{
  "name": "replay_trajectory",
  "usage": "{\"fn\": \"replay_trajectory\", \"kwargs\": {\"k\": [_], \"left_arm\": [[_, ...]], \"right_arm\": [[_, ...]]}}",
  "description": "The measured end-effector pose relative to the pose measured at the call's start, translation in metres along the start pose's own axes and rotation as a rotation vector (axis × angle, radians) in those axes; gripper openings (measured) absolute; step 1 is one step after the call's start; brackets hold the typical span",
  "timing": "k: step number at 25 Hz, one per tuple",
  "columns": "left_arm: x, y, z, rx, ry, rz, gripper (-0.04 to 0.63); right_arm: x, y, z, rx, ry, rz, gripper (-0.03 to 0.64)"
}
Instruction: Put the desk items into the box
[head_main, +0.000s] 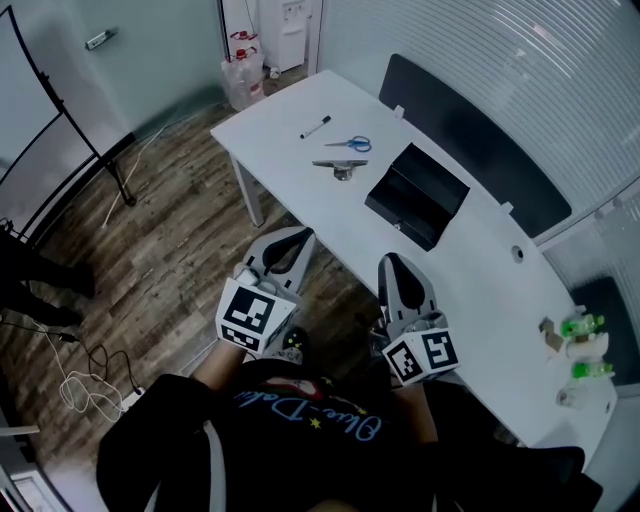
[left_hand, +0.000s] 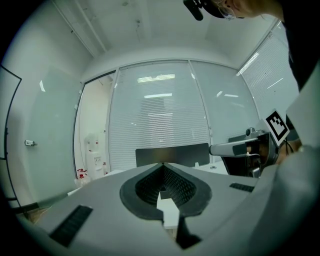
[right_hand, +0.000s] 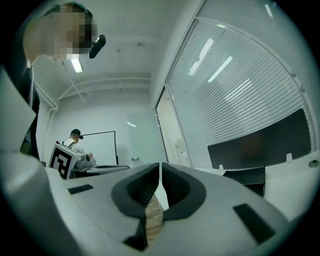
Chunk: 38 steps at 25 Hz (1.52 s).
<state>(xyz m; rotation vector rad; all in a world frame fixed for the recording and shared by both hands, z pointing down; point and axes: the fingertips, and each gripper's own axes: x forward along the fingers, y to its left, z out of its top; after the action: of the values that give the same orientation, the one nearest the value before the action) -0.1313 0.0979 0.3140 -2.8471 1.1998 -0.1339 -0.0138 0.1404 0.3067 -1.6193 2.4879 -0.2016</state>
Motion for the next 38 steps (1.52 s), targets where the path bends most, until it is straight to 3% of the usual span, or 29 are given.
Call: {"fn": "replay_trajectory", "kwargs": {"k": [14,27,38], "left_arm": [[0.038,0.058,-0.006,0.022,-0.022,-0.016,0.009],[0.027,0.109,-0.023,-0.026,-0.001,0.010,0.009],[0.032,0.133,-0.031,-0.033,0.018,0.046,0.009]], "right_arm": [[0.070,-0.013,-0.002,-0.027,0.021,-0.001,0.014],[0.117,0.008,-0.014,-0.025,0.057,0.037,0.021],[0.150,-0.001,-0.017,-0.022,0.068,0.077,0.021]]}}
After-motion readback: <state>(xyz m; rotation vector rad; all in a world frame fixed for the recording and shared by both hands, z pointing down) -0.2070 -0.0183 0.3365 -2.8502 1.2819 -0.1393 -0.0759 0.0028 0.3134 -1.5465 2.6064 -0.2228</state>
